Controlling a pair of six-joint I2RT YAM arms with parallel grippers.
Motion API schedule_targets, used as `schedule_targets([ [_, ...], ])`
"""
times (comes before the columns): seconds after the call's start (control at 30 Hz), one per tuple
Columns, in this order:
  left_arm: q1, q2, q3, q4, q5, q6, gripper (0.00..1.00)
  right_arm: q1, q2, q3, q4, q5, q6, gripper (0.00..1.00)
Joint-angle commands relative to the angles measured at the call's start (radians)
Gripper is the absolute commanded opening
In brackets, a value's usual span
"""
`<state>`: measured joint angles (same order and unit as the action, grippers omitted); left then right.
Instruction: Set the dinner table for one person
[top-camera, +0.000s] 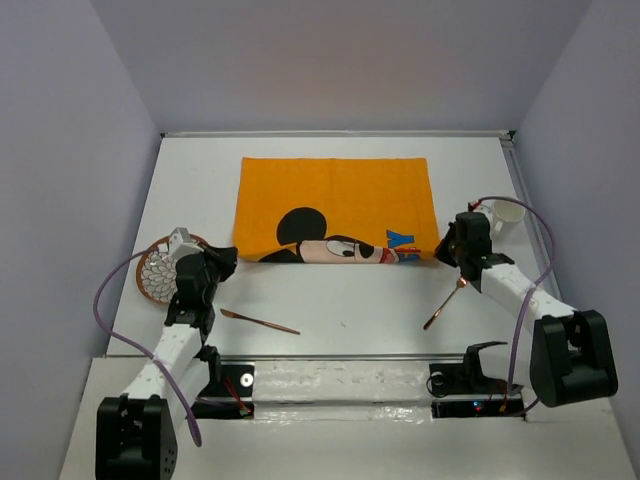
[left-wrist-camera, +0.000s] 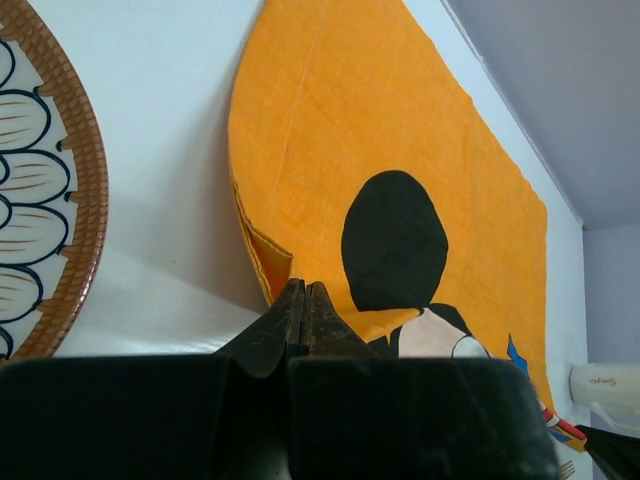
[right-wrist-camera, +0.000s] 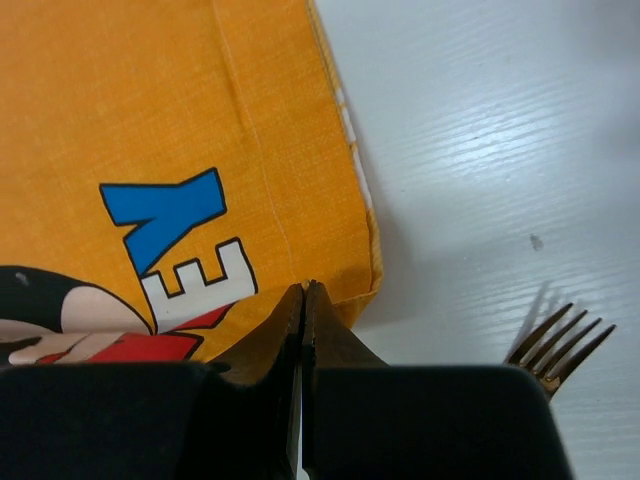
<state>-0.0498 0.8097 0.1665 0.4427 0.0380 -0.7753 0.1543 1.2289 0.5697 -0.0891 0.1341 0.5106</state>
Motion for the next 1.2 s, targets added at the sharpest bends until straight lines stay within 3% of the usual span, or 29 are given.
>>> schedule_targets([
  [0.0, 0.004, -0.082, -0.013, -0.035, -0.003, 0.021, 0.00, -0.019, -0.072, -0.025, 0.034, 0.068, 0.040, 0.00],
  [0.13, 0.004, -0.141, -0.032, -0.073, -0.027, 0.019, 0.03, -0.030, -0.132, -0.050, -0.003, 0.149, 0.089, 0.00],
  [0.17, 0.004, -0.155, -0.033, -0.082, -0.027, 0.022, 0.07, -0.041, -0.149, -0.051, -0.014, 0.159, 0.107, 0.02],
  [0.23, 0.004, -0.168, -0.032, -0.096, -0.027, 0.021, 0.29, -0.041, -0.173, -0.059, -0.021, 0.173, 0.114, 0.04],
  [0.3, 0.005, -0.202, -0.024, -0.123, -0.055, 0.030, 0.45, -0.041, -0.219, -0.079, -0.021, 0.174, 0.117, 0.23],
  [0.33, 0.005, -0.217, -0.019, -0.134, -0.064, 0.031, 0.61, -0.041, -0.233, -0.088, -0.021, 0.174, 0.129, 0.33],
  [0.37, 0.005, -0.248, -0.004, -0.157, -0.076, 0.036, 0.67, -0.041, -0.267, -0.103, -0.021, 0.170, 0.131, 0.44],
  [0.43, 0.004, -0.292, 0.027, -0.188, -0.085, 0.039, 0.74, -0.041, -0.292, -0.111, -0.024, 0.145, 0.129, 0.57],
  [0.57, 0.004, -0.334, 0.077, -0.217, -0.092, 0.054, 0.74, -0.041, -0.315, -0.090, -0.043, 0.111, 0.111, 0.61],
  [0.73, 0.004, -0.317, 0.131, -0.204, -0.043, 0.064, 0.70, -0.041, -0.275, -0.056, 0.006, -0.065, 0.022, 0.55],
  [0.83, 0.004, -0.282, 0.171, -0.179, 0.067, 0.061, 0.69, -0.015, -0.090, 0.034, 0.025, -0.247, -0.044, 0.46],
  [0.93, 0.002, -0.231, 0.255, -0.173, 0.176, 0.074, 0.68, 0.150, 0.050, 0.128, -0.001, -0.187, -0.083, 0.31],
  [0.97, 0.001, -0.213, 0.310, -0.194, 0.222, 0.105, 0.68, 0.198, 0.117, 0.171, -0.004, -0.153, -0.092, 0.19],
  [1.07, -0.001, -0.192, 0.425, -0.287, 0.292, 0.221, 0.69, 0.339, 0.213, 0.214, 0.014, -0.079, -0.098, 0.00],
  [1.17, -0.001, -0.184, 0.513, -0.404, 0.318, 0.313, 0.71, 0.433, 0.250, 0.205, 0.032, -0.013, -0.063, 0.00],
])
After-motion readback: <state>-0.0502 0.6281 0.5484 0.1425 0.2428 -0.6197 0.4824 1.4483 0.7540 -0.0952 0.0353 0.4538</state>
